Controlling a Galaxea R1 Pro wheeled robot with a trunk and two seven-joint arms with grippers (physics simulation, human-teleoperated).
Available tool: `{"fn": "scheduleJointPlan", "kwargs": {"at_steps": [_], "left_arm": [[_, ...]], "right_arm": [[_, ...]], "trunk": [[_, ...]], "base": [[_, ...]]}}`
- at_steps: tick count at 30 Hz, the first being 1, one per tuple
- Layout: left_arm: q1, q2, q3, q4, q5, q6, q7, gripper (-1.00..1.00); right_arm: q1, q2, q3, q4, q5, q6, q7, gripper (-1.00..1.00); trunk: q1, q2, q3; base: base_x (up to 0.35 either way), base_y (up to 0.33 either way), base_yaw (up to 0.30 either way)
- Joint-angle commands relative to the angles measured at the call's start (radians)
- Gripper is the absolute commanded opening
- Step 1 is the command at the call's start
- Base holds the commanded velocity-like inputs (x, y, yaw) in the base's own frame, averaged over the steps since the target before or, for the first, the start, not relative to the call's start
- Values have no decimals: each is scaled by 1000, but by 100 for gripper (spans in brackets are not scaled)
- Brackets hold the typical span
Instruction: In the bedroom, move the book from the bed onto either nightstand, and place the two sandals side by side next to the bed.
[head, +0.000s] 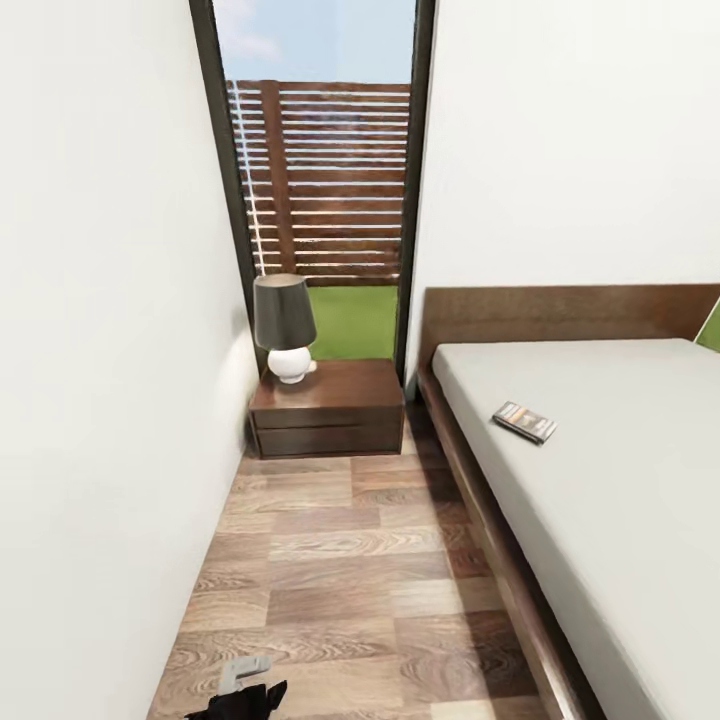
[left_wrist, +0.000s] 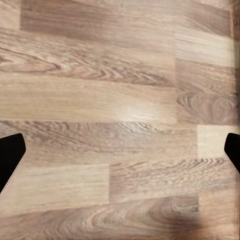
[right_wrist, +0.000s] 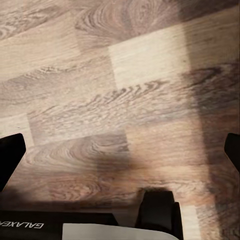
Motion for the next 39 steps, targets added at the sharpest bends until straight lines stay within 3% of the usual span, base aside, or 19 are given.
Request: {"fn": "scheduleJointPlan", "kwargs": {"at_steps": [1, 39], "left_arm": [[-1, 0, -8, 1, 9, -3, -4, 100], [-1, 0, -9, 1, 9, -3, -4, 100]], "right_arm": [[-1, 0, 7, 3, -11, 1, 6, 100], [-1, 0, 7, 2, -11, 1, 6, 100]], "trunk": [[0, 0, -1], [0, 0, -1]], "base": [[332, 0, 0], [332, 0, 0]]}}
